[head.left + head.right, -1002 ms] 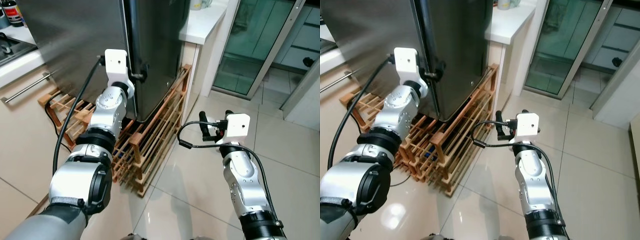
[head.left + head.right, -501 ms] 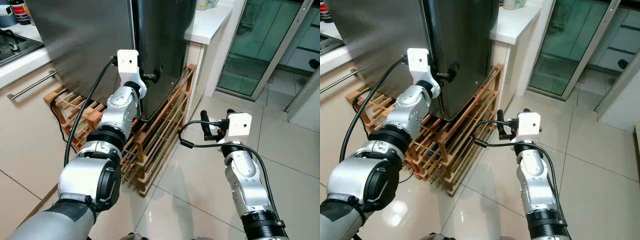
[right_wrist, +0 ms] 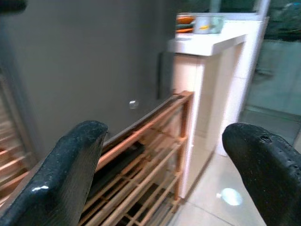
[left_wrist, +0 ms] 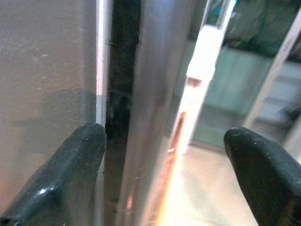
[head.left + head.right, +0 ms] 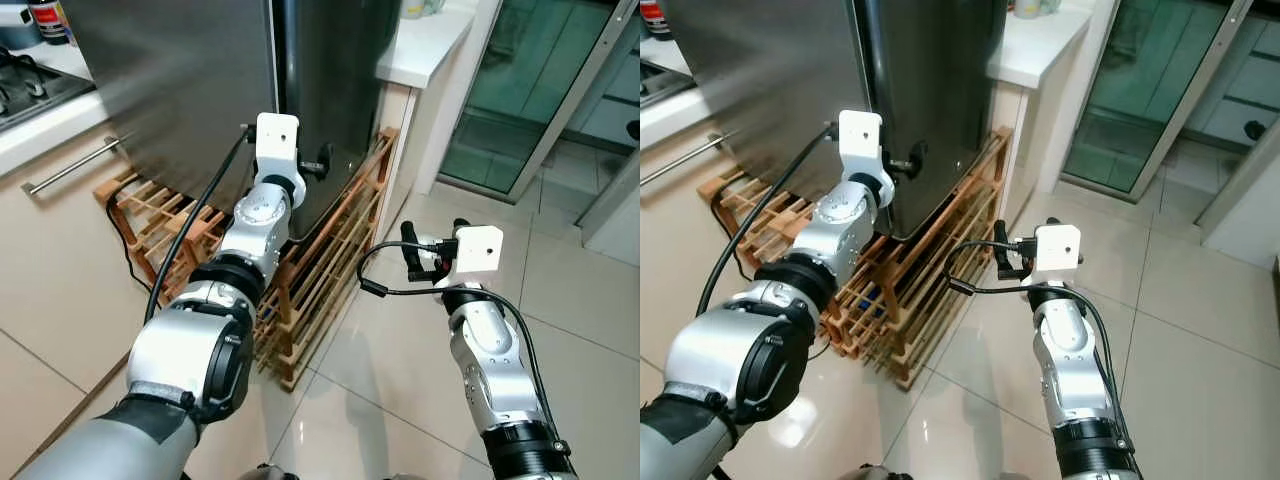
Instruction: Restocking fridge
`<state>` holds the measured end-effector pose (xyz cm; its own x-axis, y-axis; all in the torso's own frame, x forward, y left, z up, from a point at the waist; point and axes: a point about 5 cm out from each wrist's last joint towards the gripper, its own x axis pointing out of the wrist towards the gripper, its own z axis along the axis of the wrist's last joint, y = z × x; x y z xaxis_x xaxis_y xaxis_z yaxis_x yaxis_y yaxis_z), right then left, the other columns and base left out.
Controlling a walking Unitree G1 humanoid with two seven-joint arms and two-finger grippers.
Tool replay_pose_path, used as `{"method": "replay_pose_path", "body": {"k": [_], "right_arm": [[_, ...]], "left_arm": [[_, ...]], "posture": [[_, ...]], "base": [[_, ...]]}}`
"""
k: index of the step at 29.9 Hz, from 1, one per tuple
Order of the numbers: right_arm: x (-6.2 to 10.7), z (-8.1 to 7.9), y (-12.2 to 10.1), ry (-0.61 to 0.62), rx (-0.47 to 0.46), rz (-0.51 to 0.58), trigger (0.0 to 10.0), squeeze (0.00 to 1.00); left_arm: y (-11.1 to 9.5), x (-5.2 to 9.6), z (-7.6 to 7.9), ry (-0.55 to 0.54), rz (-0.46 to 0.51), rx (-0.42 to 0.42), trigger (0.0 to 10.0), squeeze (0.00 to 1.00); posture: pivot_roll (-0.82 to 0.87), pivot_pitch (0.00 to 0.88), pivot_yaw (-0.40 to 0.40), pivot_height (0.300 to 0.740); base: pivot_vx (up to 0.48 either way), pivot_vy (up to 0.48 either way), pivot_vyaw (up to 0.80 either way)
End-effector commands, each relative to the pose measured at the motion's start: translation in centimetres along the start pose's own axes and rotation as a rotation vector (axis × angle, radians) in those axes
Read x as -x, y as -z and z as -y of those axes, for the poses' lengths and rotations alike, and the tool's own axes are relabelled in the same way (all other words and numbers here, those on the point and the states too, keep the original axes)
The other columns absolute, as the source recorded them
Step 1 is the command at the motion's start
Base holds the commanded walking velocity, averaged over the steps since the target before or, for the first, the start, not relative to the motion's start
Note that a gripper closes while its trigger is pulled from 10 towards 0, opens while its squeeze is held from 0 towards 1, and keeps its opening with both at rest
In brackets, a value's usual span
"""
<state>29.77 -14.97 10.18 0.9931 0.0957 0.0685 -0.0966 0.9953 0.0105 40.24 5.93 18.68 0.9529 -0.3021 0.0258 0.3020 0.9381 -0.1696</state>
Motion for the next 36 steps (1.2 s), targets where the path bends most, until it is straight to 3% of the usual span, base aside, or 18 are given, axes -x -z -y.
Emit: {"method": "replay_pose_path", "body": {"k": [1, 2, 6, 9, 13, 14, 18, 20, 24, 26, 27, 29, 30, 31, 32, 34, 35, 36], "right_arm": [[0.2, -0.2, 0.1, -0.005, 0.002, -0.007, 10.0, 0.00], [0.3, -0.2, 0.1, -0.004, 0.001, -0.008, 10.0, 0.00], [0.8, -0.1, 0.3, 0.000, 0.002, -0.015, 10.0, 0.00], [1.2, 0.1, 0.4, 0.003, 0.004, -0.022, 10.0, 0.00], [1.7, 0.4, 0.9, 0.011, 0.006, -0.043, 10.0, 0.00], [1.7, 0.3, 1.0, 0.010, 0.006, -0.045, 10.0, 0.00], [1.6, 0.0, 0.9, 0.003, 0.005, -0.046, 10.0, 0.00], [1.5, -0.1, 0.8, 0.001, 0.004, -0.042, 10.0, 0.00], [1.1, 0.4, -0.3, 0.033, -0.002, 0.013, 10.0, 0.00], [1.2, 1.0, -0.9, 0.071, -0.018, 0.049, 10.0, 0.00], [1.2, 1.0, -0.9, 0.071, -0.018, 0.049, 10.0, 0.00], [1.4, 1.6, -1.3, 0.108, -0.030, 0.076, 10.0, 0.00], [1.4, 1.6, -1.3, 0.108, -0.030, 0.076, 10.0, 0.00], [1.6, 2.1, -1.3, 0.137, -0.030, 0.082, 10.0, 0.00], [1.6, 2.1, -1.3, 0.137, -0.030, 0.082, 10.0, 0.00], [1.8, 2.1, -1.1, 0.145, -0.027, 0.079, 10.0, 0.00], [1.8, 2.1, -1.1, 0.145, -0.027, 0.079, 10.0, 0.00], [1.8, 1.9, -1.1, 0.142, -0.023, 0.082, 10.0, 0.00]], "left_arm": [[-1.9, -0.8, 4.4, 0.214, 0.045, 0.051, 10.0, 0.00], [-2.1, -0.9, 4.9, 0.241, 0.047, 0.086, 10.0, 0.00], [-4.7, -0.9, 9.8, 0.490, 0.143, 0.134, 10.0, 0.00], [-5.6, -0.6, 11.8, 0.606, 0.183, 0.160, 10.0, 0.00], [-6.6, 1.2, 16.5, 0.918, 0.253, 0.156, 10.0, 0.00], [-6.5, 1.7, 17.3, 0.984, 0.260, 0.149, 10.0, 0.00], [-5.8, 2.4, 17.8, 1.049, 0.267, 0.119, 10.0, 0.00], [-5.4, 2.2, 16.8, 1.010, 0.271, 0.115, 10.0, 0.00], [-3.6, 2.2, 7.9, 0.675, 0.335, 0.071, 10.0, 0.00], [-3.0, 2.8, 4.6, 0.554, 0.340, 0.042, 10.0, 0.00], [-3.0, 2.8, 4.6, 0.554, 0.340, 0.042, 10.0, 0.00], [-1.9, 4.2, 0.5, 0.404, 0.321, -0.012, 10.0, 0.00], [-1.9, 4.2, 0.5, 0.404, 0.321, -0.012, 10.0, 0.00], [-0.7, 6.0, -3.1, 0.266, 0.287, -0.065, 10.0, 0.00], [-0.7, 6.0, -3.1, 0.266, 0.287, -0.065, 10.0, 0.00], [0.8, 8.1, -5.8, 0.158, 0.237, -0.172, 10.0, 0.00], [0.8, 8.1, -5.8, 0.158, 0.237, -0.172, 10.0, 0.00], [1.4, 9.4, -6.7, 0.122, 0.211, -0.201, 10.0, 0.00]], "posture": [[-0.12, 0.000, 0.040, 0.740], [-0.13, 0.000, 0.041, 0.740], [-0.14, 0.000, 0.045, 0.740], [-0.15, 0.000, 0.045, 0.740], [-0.16, 0.000, 0.044, 0.740], [-0.16, 0.000, 0.043, 0.740], [-0.15, 0.000, 0.038, 0.740], [-0.15, 0.000, 0.037, 0.740], [-0.12, 0.000, 0.036, 0.740], [-0.09, 0.000, 0.031, 0.740], [-0.09, 0.000, 0.031, 0.740], [-0.07, 0.000, 0.022, 0.740], [-0.07, 0.000, 0.022, 0.740], [-0.04, 0.000, 0.014, 0.740], [-0.04, 0.000, 0.014, 0.740], [-0.03, 0.000, 0.013, 0.740], [-0.03, 0.000, 0.013, 0.740], [-0.02, 0.000, 0.012, 0.740]], "base": [[0.000, 0.000, 0.00], [0.000, 0.000, 0.00], [0.000, 0.000, 0.00], [0.000, 0.000, 0.00], [0.000, 0.000, 0.00], [0.000, 0.000, 0.00], [0.000, 0.000, 0.00], [0.000, 0.000, 0.00], [0.000, 0.000, 0.00], [0.000, 0.000, 0.00], [0.000, 0.000, 0.00], [0.000, 0.000, 0.00], [0.000, 0.000, 0.00], [0.000, 0.000, 0.00], [0.000, 0.000, 0.00], [0.000, 0.000, 0.00], [0.000, 0.000, 0.00], [0.000, 0.000, 0.00]]}}
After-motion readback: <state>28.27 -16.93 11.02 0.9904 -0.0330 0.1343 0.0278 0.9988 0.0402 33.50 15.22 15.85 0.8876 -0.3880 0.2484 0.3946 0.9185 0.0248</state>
